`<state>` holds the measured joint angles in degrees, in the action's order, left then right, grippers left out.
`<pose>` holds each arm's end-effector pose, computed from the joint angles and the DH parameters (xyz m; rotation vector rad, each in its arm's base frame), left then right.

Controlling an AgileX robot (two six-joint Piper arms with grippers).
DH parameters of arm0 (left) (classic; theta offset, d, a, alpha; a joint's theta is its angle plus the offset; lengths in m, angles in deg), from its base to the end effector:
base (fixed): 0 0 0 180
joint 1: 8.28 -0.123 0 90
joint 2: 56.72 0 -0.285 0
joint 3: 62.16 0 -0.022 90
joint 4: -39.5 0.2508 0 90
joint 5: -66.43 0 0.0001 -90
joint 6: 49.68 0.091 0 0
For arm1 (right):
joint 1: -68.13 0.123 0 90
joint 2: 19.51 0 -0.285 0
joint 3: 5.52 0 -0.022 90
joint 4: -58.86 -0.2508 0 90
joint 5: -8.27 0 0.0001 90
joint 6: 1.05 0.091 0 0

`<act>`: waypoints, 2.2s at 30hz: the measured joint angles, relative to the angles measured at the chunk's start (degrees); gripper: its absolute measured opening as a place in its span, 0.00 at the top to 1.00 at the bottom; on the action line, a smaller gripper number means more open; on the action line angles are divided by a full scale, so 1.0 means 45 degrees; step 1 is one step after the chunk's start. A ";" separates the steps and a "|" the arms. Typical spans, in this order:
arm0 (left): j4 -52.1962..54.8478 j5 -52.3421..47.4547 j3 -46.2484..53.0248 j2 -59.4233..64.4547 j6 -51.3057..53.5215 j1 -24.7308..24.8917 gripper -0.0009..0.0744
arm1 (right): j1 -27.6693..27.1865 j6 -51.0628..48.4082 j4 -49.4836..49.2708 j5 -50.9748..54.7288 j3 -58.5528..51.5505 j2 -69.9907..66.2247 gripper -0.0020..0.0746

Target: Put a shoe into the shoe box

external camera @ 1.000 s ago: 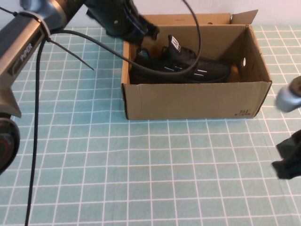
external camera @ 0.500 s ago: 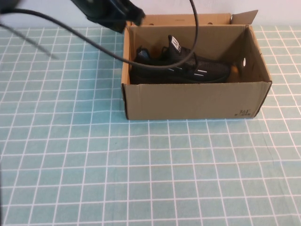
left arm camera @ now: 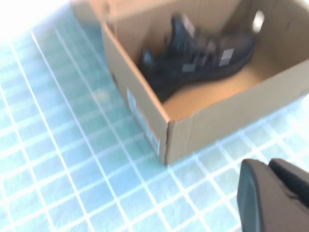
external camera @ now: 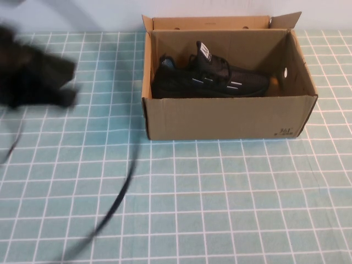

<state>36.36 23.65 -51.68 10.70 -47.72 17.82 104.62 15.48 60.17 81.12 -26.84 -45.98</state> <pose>0.1865 -0.0952 0.4138 0.4946 2.0625 -0.3149 -0.0036 -0.0051 0.3884 -0.3665 2.1184 0.5222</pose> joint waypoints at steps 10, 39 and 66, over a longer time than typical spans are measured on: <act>0.0376 0.4162 0.7002 -0.8437 0.0000 0.0000 0.99 | 0.0000 -0.0321 0.0080 -0.1861 -0.0976 0.1409 0.98; 0.1479 0.7653 1.5173 -1.2949 0.0000 0.0000 0.99 | 0.0000 -0.0997 -0.0292 -1.2028 -1.0238 0.1303 0.98; 0.1506 0.6972 1.5173 -1.2949 0.0000 0.0000 0.99 | -0.4428 -0.1101 0.2295 -1.3148 -1.0400 0.1576 0.98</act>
<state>43.13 55.02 16.60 -47.57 -47.72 17.82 84.70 10.53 70.50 21.96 -73.64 -38.89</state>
